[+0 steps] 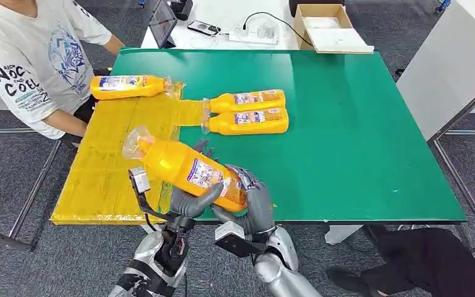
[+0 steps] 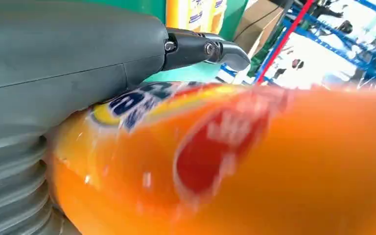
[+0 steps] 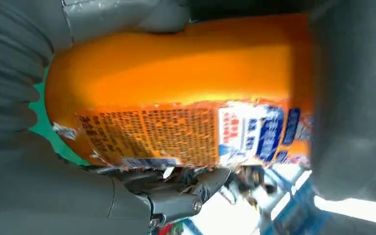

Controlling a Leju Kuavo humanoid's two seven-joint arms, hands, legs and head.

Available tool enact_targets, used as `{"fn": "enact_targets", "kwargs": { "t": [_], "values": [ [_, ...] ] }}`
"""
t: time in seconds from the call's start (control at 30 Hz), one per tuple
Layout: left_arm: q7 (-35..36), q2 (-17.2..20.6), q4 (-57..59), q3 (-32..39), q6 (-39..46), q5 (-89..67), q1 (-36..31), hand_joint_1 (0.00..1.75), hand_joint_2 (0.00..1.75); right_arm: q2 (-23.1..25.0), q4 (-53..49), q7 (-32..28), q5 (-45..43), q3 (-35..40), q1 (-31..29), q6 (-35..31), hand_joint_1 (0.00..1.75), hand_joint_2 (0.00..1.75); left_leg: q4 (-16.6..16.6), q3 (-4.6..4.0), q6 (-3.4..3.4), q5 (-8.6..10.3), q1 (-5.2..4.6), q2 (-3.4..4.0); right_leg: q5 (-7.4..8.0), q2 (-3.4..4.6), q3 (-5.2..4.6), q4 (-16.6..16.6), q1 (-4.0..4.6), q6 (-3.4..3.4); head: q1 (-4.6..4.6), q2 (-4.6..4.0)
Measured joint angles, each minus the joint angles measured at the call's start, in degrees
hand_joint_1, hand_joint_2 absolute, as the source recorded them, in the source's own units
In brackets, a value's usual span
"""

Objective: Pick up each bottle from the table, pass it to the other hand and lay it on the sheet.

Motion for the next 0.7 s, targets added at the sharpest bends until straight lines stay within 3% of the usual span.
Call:
{"fn": "enact_targets", "kwargs": {
  "t": [0.17, 0.2, 0.23, 0.27, 0.7],
  "values": [
    [-0.2, 0.0, 0.0, 0.4, 0.0, 0.4, 0.3, 0.0, 1.75, 0.0, 1.5, 0.0, -0.5, 0.7, -0.7, 0.6, 1.75, 1.75, 0.0, -0.01, 0.0, 0.0, 0.0, 0.01, 0.0, 0.0, 0.0, 0.0, -0.01, 0.0, -0.02, 0.0],
    [-0.4, 0.0, 0.0, 0.4, 0.1, 0.5, 0.4, 0.14, 1.75, 0.0, 1.9, 0.0, -0.6, 0.7, -0.8, 1.2, 1.75, 1.75, 0.0, 0.0, 0.0, 0.0, 0.0, 0.01, 0.0, 0.0, 0.0, 0.0, -0.01, 0.0, 0.0, 0.0],
    [-0.6, 0.0, 0.0, 0.5, 0.1, 1.0, 0.6, 1.26, 1.75, 0.0, 2.2, 0.0, -0.7, 0.7, -1.0, 2.1, 1.75, 1.75, 0.0, 0.0, 0.0, 0.0, 0.0, 0.01, 0.0, 0.0, 0.0, 0.0, -0.01, 0.0, 0.0, 0.0],
    [-0.8, 0.0, -0.1, 0.9, 0.1, 1.4, 0.8, 1.75, 1.75, 0.0, 2.7, 0.0, -0.8, 0.7, -1.2, 3.2, 1.75, 1.75, 0.0, 0.0, 0.0, 0.0, 0.0, 0.02, 0.0, 0.0, -0.01, 0.0, -0.01, 0.0, 0.0, 0.0],
    [-1.8, 0.0, -3.1, 3.3, 1.2, 3.0, 3.1, 1.75, 1.75, 0.5, 7.7, -0.1, 0.0, 0.6, -2.4, 6.3, 1.75, 1.75, 0.0, 0.0, 0.0, 0.0, 0.0, 0.04, 0.0, 0.02, -0.06, 0.0, -0.01, 0.0, 0.0, 0.0]
  ]
}}
